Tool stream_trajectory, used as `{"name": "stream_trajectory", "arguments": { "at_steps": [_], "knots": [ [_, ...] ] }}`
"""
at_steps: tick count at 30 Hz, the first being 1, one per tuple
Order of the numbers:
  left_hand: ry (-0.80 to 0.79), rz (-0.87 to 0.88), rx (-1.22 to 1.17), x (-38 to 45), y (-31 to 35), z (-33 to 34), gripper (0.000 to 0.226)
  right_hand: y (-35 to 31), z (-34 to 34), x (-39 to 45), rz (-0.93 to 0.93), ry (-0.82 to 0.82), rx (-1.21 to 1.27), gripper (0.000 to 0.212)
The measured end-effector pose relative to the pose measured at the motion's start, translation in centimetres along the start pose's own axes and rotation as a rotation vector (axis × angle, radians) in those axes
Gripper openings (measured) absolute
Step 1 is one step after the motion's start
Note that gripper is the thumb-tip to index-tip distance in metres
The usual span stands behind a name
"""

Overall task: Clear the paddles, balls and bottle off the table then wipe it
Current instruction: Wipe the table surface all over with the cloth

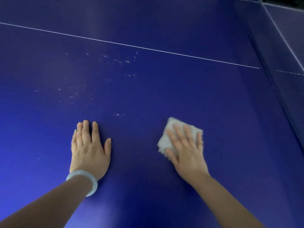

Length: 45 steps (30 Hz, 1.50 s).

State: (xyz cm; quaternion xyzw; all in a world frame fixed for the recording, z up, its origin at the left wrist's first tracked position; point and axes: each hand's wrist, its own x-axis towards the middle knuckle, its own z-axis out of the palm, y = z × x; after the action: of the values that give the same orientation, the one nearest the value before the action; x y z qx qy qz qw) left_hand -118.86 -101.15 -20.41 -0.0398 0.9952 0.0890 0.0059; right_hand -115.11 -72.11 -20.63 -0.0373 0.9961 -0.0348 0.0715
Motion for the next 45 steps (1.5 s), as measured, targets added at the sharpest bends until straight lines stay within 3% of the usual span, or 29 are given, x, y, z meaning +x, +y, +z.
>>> {"name": "stream_trajectory", "arguments": {
  "at_steps": [2,3,5,8,10,15,17,20,22,32,37,41,43,45],
  "knots": [
    [0.003,-0.003,0.018,0.1,0.0,-0.1,0.068,-0.5,-0.1,1.6,0.323,0.041,0.084,0.060],
    [0.004,-0.005,0.024,0.1,0.0,-0.1,0.067,-1.8,-0.1,2.2,0.396,0.057,0.086,0.060],
    [-0.002,-0.008,0.030,0.2,0.0,-0.2,0.068,-5.8,0.1,2.7,0.278,0.077,0.066,0.059],
    [-0.018,-0.008,0.044,0.2,0.1,-0.3,0.076,-10.0,0.4,4.1,-0.136,0.032,0.011,0.062],
    [-0.028,-0.009,0.050,0.2,0.0,-0.3,0.076,-9.4,-0.1,7.2,-0.213,0.027,-0.047,0.062],
    [-0.049,-0.011,0.062,0.3,0.0,-0.1,0.073,-6.0,-1.5,13.4,0.342,0.015,0.142,0.066],
    [-0.054,-0.008,0.066,0.3,0.0,-0.2,0.071,-8.5,-1.4,12.5,0.282,0.036,0.100,0.066],
    [-0.071,0.000,0.085,0.3,0.1,-0.5,0.068,-13.5,-0.5,10.0,-0.052,0.047,0.049,0.063],
    [-0.080,0.005,0.090,0.2,0.1,-0.6,0.066,-14.9,-0.2,10.1,-0.146,0.033,0.035,0.065],
    [-0.164,0.036,-0.005,0.3,-0.1,-1.4,0.064,-19.2,-0.3,12.7,0.177,0.036,0.052,0.070],
    [-0.224,0.086,-0.285,0.7,-2.1,-1.9,0.068,-19.3,-0.2,12.7,0.196,0.081,0.065,0.066],
    [-0.042,0.158,-0.346,3.8,-7.4,-4.1,0.055,-19.4,-0.2,12.7,0.215,0.091,0.075,0.064],
    [0.066,0.072,-0.268,6.9,-10.9,-4.7,0.054,-19.4,-0.3,12.6,0.220,0.082,0.058,0.063],
    [0.048,-0.053,-0.184,10.2,-13.8,-5.1,0.058,-19.4,-0.4,12.6,0.225,0.070,0.042,0.066]
  ]
}}
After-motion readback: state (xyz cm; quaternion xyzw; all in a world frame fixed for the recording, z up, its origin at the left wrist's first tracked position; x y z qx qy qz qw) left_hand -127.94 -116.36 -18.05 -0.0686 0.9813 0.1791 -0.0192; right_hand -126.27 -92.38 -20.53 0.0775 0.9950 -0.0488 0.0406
